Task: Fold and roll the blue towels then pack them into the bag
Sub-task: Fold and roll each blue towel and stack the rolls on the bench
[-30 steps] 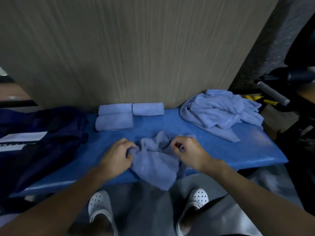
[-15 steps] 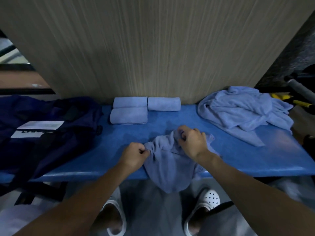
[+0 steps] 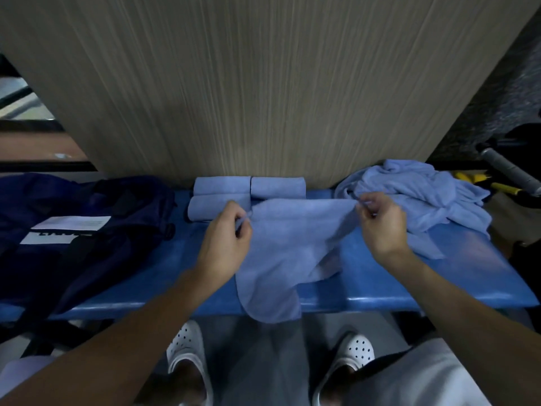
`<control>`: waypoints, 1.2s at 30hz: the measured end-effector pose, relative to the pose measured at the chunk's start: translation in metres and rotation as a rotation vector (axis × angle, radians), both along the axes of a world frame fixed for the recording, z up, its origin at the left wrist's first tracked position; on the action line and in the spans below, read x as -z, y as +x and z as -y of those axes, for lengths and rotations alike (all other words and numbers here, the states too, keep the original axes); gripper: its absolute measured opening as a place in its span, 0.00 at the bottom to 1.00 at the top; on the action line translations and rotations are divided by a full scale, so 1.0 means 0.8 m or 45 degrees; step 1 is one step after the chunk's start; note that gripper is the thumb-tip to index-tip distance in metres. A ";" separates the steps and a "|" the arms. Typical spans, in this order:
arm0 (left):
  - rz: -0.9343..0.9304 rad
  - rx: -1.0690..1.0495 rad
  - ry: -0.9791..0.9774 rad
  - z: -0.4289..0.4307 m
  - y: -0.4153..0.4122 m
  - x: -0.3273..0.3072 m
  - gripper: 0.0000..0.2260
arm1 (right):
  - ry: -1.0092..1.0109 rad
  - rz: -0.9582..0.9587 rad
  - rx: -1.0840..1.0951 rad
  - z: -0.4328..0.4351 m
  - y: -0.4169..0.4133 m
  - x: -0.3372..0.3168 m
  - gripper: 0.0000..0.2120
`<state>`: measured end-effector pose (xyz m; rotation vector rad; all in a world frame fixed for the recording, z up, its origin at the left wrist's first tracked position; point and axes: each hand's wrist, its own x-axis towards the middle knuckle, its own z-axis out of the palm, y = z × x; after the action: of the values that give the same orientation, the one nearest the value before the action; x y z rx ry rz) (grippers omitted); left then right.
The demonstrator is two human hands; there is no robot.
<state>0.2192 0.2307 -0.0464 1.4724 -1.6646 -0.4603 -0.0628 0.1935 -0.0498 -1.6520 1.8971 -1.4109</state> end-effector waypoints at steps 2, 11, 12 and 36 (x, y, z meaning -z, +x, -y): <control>0.040 0.071 0.182 -0.004 -0.004 0.021 0.03 | 0.059 -0.015 -0.016 -0.009 -0.010 0.016 0.07; 0.025 -0.061 0.569 0.009 -0.012 0.090 0.13 | 0.204 0.070 -0.074 -0.031 -0.043 0.061 0.09; 0.047 -0.042 0.584 0.010 -0.014 0.090 0.13 | 0.204 0.074 -0.090 -0.032 -0.044 0.061 0.09; 0.836 0.532 0.320 0.001 -0.009 0.073 0.03 | 0.156 -0.064 0.039 -0.043 -0.069 0.047 0.07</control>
<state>0.2123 0.2296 -0.1047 1.5528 -2.5387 -0.4461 -0.1184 0.2281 -0.0878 -1.6221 2.0019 -1.2479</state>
